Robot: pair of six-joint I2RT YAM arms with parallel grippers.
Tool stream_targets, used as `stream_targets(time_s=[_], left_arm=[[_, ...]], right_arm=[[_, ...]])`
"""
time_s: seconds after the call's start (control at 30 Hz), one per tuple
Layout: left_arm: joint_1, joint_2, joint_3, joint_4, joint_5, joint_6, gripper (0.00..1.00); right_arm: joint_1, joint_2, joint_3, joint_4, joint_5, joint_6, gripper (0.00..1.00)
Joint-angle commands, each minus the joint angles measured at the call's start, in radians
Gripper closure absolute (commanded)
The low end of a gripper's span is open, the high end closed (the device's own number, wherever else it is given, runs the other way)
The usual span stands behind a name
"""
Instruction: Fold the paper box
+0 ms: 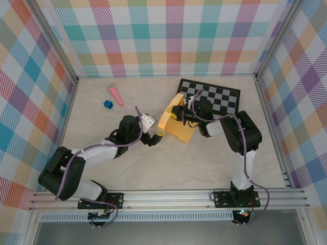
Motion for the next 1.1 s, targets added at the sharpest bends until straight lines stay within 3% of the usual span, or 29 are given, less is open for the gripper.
stream_targets(time_s=[0.0, 0.23, 0.43, 0.67, 0.83, 1.07], left_arm=[[-0.006, 0.055, 0.045, 0.028, 0.020, 0.003, 0.03], [-0.023, 0.144, 0.081, 0.065, 0.036, -0.026, 0.12], [-0.026, 0.200, 0.092, 0.125, -0.025, -0.088, 0.25], [-0.035, 0.235, 0.069, 0.182, -0.064, -0.131, 0.25], [-0.035, 0.237, 0.065, 0.190, -0.084, -0.131, 0.20], [-0.035, 0.235, 0.062, 0.185, -0.241, -0.175, 0.20]], right_arm=[[-0.005, 0.023, 0.018, 0.042, -0.015, -0.008, 1.00], [-0.004, 0.020, 0.016, 0.018, -0.011, -0.014, 1.00], [0.000, 0.021, 0.013, -0.019, 0.002, -0.028, 1.00], [0.024, 0.034, 0.027, -0.040, 0.029, -0.040, 1.00], [0.036, 0.026, 0.030, -0.082, 0.051, -0.057, 1.00], [0.066, 0.014, 0.050, -0.156, 0.063, -0.097, 1.00]])
